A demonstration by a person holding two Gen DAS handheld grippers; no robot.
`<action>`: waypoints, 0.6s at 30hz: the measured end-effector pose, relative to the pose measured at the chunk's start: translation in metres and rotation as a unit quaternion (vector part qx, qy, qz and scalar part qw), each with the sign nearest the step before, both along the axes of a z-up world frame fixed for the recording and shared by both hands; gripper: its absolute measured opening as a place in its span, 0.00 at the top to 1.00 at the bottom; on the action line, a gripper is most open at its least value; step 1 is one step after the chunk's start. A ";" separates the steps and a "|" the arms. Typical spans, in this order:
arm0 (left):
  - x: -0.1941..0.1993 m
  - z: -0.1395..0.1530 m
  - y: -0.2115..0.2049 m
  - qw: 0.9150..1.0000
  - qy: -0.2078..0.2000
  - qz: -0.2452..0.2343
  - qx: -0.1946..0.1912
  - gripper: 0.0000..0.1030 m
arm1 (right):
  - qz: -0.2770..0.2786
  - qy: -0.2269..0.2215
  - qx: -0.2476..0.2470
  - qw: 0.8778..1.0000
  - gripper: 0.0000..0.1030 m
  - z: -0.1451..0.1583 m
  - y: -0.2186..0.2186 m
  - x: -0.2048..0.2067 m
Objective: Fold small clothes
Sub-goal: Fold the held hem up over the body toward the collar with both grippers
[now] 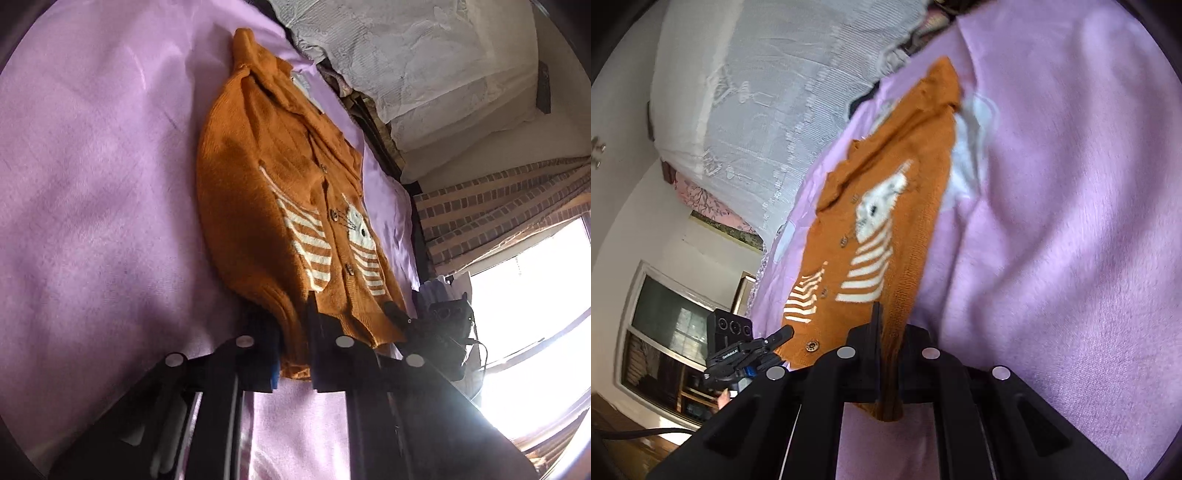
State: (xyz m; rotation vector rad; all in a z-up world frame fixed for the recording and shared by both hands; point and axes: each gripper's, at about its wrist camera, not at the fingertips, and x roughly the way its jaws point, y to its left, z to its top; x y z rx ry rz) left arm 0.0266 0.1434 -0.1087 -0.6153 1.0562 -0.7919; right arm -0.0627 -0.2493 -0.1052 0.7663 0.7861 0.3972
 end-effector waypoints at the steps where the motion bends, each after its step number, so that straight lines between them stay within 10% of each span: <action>1: -0.003 0.007 -0.001 1.000 -0.016 0.001 0.003 0.91 | -0.002 -0.019 -0.009 1.000 0.94 0.008 0.002 -0.003; 18: 0.045 0.103 -0.041 0.991 -0.130 0.025 0.015 0.91 | -0.021 -0.096 0.000 0.995 0.94 0.086 -0.005 0.051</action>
